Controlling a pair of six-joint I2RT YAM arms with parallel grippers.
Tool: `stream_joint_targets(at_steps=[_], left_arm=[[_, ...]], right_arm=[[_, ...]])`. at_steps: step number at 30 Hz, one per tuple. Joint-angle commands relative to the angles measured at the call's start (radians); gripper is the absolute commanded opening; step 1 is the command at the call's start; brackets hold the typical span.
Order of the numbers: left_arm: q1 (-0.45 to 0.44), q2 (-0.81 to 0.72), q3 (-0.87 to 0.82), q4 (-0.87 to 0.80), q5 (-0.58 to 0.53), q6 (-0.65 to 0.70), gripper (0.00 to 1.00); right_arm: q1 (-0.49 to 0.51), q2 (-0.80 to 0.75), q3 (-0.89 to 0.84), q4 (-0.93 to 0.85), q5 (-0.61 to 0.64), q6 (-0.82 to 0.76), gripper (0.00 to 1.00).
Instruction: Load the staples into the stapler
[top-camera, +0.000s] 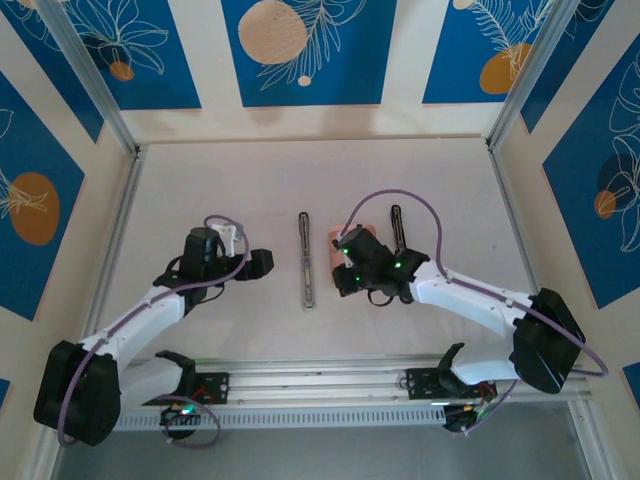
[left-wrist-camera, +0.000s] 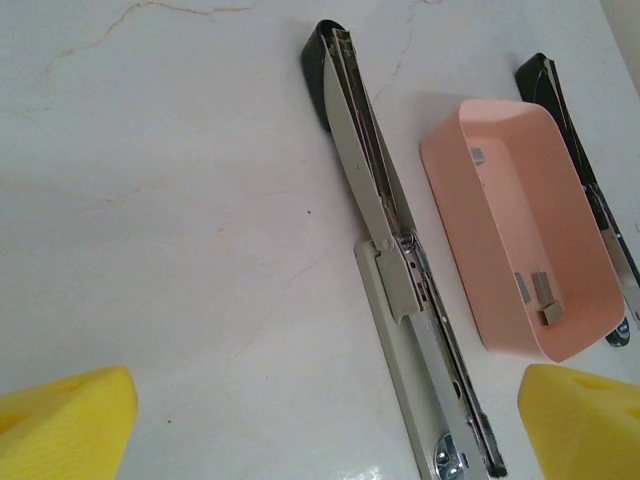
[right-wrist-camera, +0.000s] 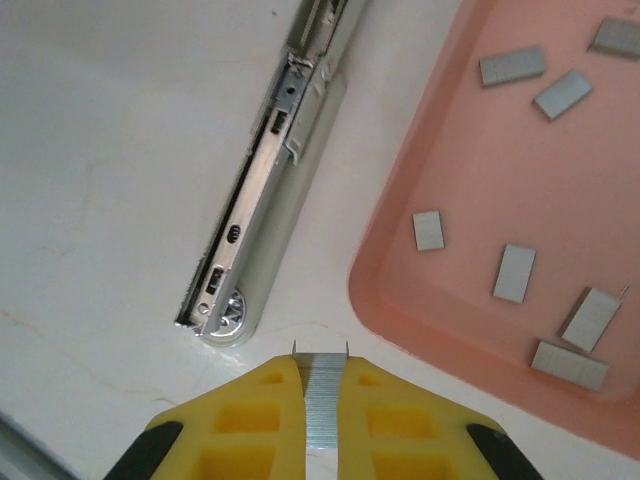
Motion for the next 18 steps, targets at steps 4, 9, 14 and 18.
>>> stream_joint_targets(at_steps=[4,9,14,18], left_arm=[[-0.007,-0.011,-0.030,0.068,-0.031,0.012,0.97],[-0.009,-0.001,-0.038,0.100,-0.030,-0.007,0.97],[-0.008,0.005,-0.073,0.153,-0.061,0.018,0.97],[-0.009,0.021,-0.087,0.194,-0.054,0.021,0.97]], right_arm=[[0.072,0.067,0.051,0.012,0.129,0.156,0.12],[0.089,0.108,0.078,0.030,0.114,0.160,0.12],[0.091,0.169,0.092,0.078,0.107,0.171,0.12],[0.121,0.227,0.135,0.080,0.114,0.187,0.13]])
